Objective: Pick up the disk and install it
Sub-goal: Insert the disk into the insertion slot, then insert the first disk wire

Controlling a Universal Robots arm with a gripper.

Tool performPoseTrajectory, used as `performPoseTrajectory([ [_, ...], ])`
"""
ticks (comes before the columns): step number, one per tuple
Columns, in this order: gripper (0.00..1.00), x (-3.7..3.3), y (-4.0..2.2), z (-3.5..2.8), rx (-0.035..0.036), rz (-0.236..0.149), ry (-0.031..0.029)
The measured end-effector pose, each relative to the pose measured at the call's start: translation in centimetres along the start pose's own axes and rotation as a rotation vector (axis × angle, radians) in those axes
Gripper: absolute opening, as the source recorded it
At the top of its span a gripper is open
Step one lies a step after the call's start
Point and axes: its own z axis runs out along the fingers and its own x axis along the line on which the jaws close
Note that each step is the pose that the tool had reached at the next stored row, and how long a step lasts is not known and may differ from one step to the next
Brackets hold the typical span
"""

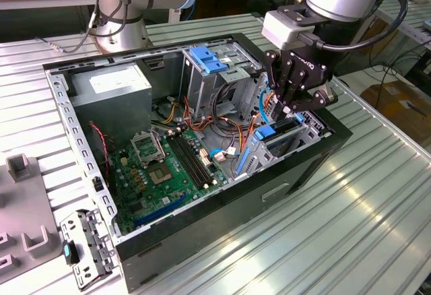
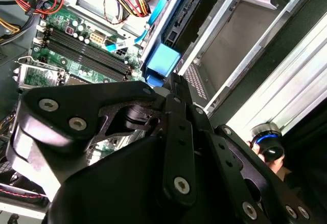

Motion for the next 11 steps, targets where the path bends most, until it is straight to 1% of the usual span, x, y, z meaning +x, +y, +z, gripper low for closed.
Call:
performPoseTrajectory([
  [10,0.11,0.00,-0.01,0.00,-0.0001,0.000,-0.0034],
  [11,0.11,0.00,-0.10,0.01,0.0000,0.000,-0.0033],
])
